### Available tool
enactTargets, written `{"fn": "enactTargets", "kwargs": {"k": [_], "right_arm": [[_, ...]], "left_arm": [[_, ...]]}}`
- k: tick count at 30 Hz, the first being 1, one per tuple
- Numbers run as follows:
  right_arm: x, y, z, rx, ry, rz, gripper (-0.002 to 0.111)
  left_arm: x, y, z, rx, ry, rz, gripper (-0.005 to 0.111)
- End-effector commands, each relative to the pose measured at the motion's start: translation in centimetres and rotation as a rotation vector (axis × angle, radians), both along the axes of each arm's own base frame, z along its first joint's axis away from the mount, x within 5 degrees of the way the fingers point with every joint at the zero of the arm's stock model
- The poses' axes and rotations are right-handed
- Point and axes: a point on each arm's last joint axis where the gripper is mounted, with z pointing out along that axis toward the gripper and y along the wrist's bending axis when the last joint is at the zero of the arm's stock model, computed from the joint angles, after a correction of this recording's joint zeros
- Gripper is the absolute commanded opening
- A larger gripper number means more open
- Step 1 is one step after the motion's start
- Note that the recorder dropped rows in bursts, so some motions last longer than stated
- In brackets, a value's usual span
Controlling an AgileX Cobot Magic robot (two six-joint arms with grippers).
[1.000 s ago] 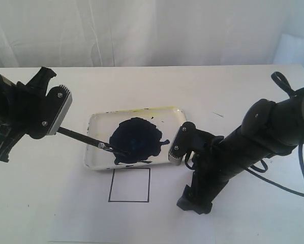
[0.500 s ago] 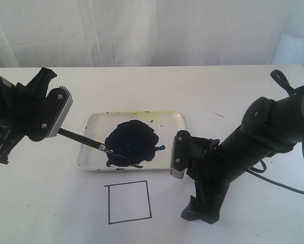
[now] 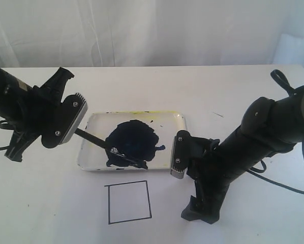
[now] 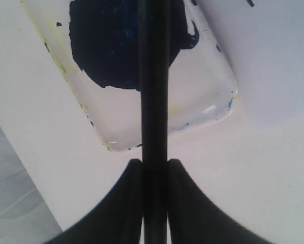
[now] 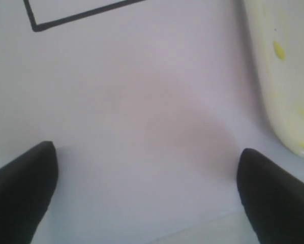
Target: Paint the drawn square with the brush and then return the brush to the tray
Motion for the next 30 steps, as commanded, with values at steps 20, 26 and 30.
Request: {"fn": "enactTargets", "kwargs": {"k": [20,26,30], "right_arm": [[-1.1,-0.4,-1.4,-0.037,0.088,0.050,0.089],[-1.1,-0.4,-1.4,-0.037,0.090,0.050,0.089],[-1.1,-0.4,-1.4,-0.036,0.092,0.051,0.089]], "left_arm": [[1.9,-1.9,-3.0,0.021,-0.067,-0.013,0.000],[0.7,-1.6,-2.2,0.016,0.002,0.026,0.000],[-0.1,-0.7,-0.8,0.012,0.012,0.108,0.000]]}}
